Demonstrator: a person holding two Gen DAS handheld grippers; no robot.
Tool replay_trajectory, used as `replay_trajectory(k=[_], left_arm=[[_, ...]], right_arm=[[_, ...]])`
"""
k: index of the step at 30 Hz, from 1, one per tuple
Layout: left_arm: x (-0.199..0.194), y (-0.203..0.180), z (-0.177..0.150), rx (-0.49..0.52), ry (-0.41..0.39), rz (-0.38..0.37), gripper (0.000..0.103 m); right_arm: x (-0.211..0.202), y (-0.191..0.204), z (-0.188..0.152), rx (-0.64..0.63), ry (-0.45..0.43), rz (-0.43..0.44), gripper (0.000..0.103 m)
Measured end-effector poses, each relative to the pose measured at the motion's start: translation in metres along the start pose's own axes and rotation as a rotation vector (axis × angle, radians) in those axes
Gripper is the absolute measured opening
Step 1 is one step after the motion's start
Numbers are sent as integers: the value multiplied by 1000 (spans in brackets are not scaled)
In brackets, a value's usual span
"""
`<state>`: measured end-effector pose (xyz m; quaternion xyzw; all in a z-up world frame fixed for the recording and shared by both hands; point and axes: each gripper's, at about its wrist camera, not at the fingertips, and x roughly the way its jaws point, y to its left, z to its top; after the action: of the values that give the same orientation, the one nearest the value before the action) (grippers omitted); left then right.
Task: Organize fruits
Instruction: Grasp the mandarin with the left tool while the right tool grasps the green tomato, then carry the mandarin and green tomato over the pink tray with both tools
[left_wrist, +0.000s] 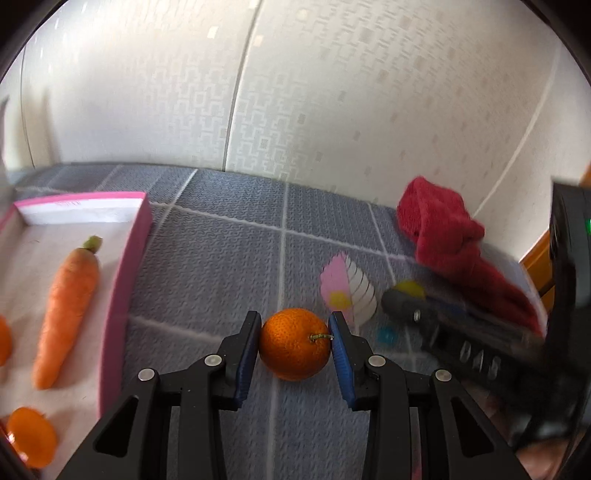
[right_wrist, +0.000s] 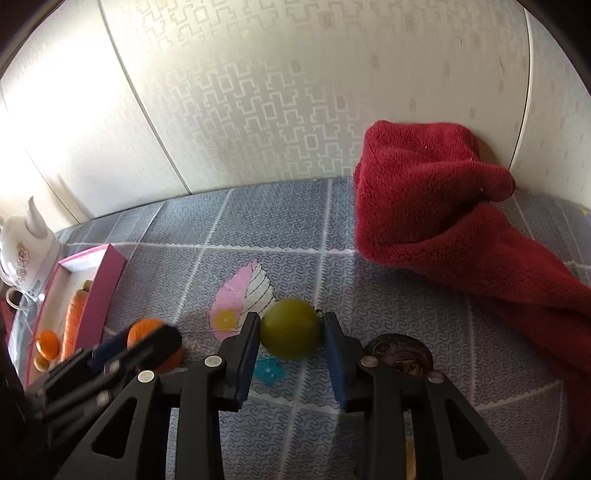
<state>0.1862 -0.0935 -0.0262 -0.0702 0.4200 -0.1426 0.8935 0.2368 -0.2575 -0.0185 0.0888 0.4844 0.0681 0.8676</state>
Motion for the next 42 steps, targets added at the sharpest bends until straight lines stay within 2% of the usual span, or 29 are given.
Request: replay_trajectory(k=[3,8,12,16,20,23,27,33,42], left_arm=[[-11,-3,-12,34,-1,17,38],[-33,-3,-38,13,1,12,38],[-49,-9,-58,24,-8,37,38],[-64,-13,-76,33,-12,53,38],[-74,-16,-90,41,-23,57,38],[-76,-19,-93,56,-38,63,38],[-75,-13,-94,34,-55,39,38],[-74,-16,-96,51,-84,49,38],[-68,-16,-97,54,-82,68,38]], right_arm=[[-1,-3,-1,11,5,28,34],[-11,-8,-4,23,3,69,34],[-19,-4,-14,13,48,128,34],[-27,5,-27,-7,97,94,34],[-34,8,-43,-5,137,110,34],[-36,13,-55,-28,170,95,34],[-39,13,-60,-34,153,90,34],[-40,3,-61,2,151,110,34],[-37,13,-61,-69,154,63,34]])
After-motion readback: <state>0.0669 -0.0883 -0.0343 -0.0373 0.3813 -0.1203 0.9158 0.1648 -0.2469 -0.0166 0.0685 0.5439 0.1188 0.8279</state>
